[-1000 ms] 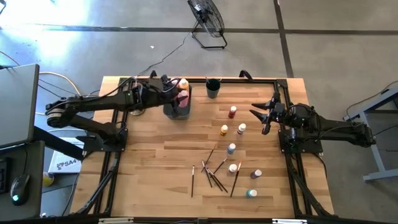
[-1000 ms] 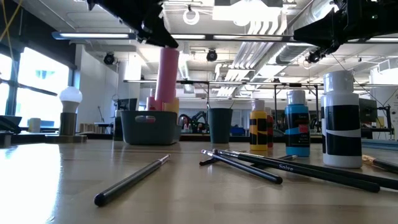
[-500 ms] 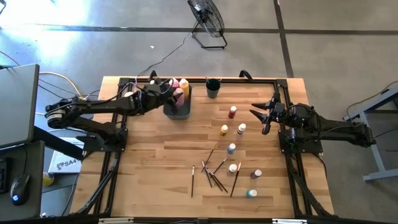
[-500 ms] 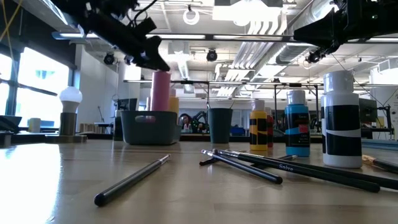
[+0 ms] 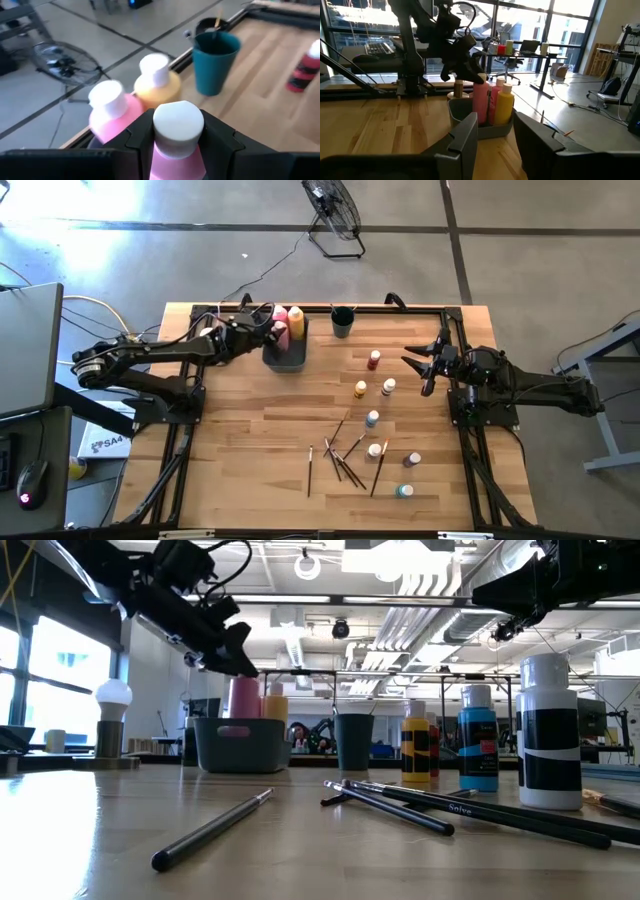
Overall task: Pick & Place Paint Supplies
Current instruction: Put the large pink paint bottle into the green bin
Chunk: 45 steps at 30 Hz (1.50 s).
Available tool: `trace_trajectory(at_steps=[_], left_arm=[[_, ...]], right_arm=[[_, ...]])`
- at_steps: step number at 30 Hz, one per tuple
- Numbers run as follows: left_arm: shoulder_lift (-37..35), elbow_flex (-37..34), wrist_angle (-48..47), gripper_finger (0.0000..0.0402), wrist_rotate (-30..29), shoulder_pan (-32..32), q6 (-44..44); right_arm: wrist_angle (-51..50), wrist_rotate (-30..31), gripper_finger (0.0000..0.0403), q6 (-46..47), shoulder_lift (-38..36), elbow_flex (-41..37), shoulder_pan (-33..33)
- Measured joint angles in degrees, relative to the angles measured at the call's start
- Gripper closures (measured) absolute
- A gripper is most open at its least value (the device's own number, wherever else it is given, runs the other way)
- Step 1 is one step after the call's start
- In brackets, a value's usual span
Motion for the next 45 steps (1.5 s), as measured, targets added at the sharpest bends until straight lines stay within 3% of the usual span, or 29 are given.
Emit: trace_trajectory(at_steps=[16, 45], left_arm=[[0.0, -1.6, 0.2, 0.0281, -10.0, 0.0, -4.4], [2.1, -1.5, -2.2, 0.0257, -10.6, -0.1, -7.7]], right_arm=[[0.0, 0.0, 0.0282, 0.0, 0.0, 0.0, 0.0], [0.0, 0.0, 0.0282, 0.0, 0.0, 0.0, 0.0]])
